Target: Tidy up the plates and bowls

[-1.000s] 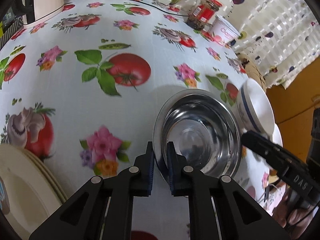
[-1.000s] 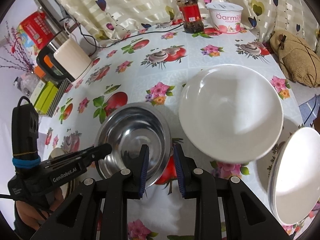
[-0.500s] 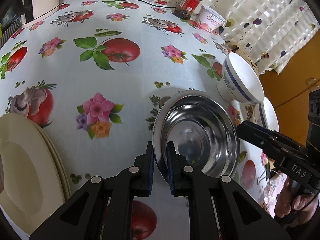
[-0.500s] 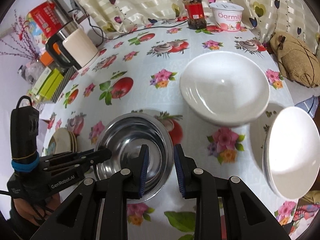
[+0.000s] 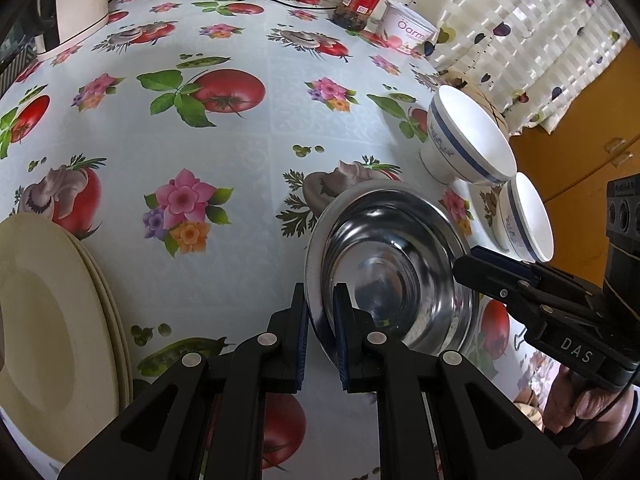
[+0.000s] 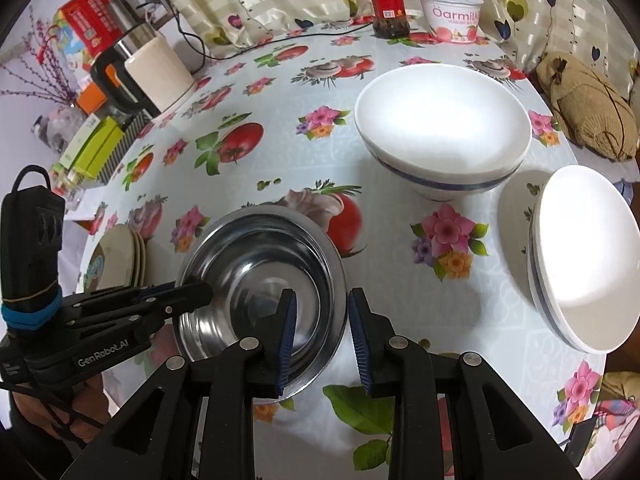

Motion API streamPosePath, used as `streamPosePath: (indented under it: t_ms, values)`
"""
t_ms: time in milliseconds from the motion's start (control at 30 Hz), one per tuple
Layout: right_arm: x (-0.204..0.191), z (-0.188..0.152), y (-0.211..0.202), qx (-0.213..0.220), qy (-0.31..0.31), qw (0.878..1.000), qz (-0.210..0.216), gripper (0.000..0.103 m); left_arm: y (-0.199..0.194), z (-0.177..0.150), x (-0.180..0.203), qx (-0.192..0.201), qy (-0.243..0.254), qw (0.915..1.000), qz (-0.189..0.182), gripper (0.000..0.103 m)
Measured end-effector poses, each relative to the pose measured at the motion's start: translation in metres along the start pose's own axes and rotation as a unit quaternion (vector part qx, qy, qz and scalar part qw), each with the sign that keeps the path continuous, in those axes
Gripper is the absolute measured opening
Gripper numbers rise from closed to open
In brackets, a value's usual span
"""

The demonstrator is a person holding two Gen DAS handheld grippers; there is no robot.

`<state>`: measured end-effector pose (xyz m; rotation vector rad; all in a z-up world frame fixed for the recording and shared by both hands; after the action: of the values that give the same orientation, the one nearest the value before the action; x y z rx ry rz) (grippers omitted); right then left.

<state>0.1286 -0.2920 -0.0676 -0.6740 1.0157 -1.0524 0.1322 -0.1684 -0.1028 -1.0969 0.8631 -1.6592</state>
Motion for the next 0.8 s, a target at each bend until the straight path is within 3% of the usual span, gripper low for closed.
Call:
streamPosePath:
  t_ms: [800]
  values:
    - [-0.001, 0.013, -0.024, 0.029, -0.007, 1.0, 0.002, 0.026, -0.022, 0.018, -0.01, 0.051, -0.022, 0.9984, 0.001, 0.016]
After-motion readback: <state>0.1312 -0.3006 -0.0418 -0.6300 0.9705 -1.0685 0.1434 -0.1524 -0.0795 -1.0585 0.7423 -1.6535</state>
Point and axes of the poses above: each gripper's, at about its wrist camera, not at the fingertips, and y roughly the way its jaws point, x to its right, z to its top, the point moved 7 cm from there along y, roughly the way its jaws point, and after that the axes turned 5 degrees about z, right-handed, at the moved point
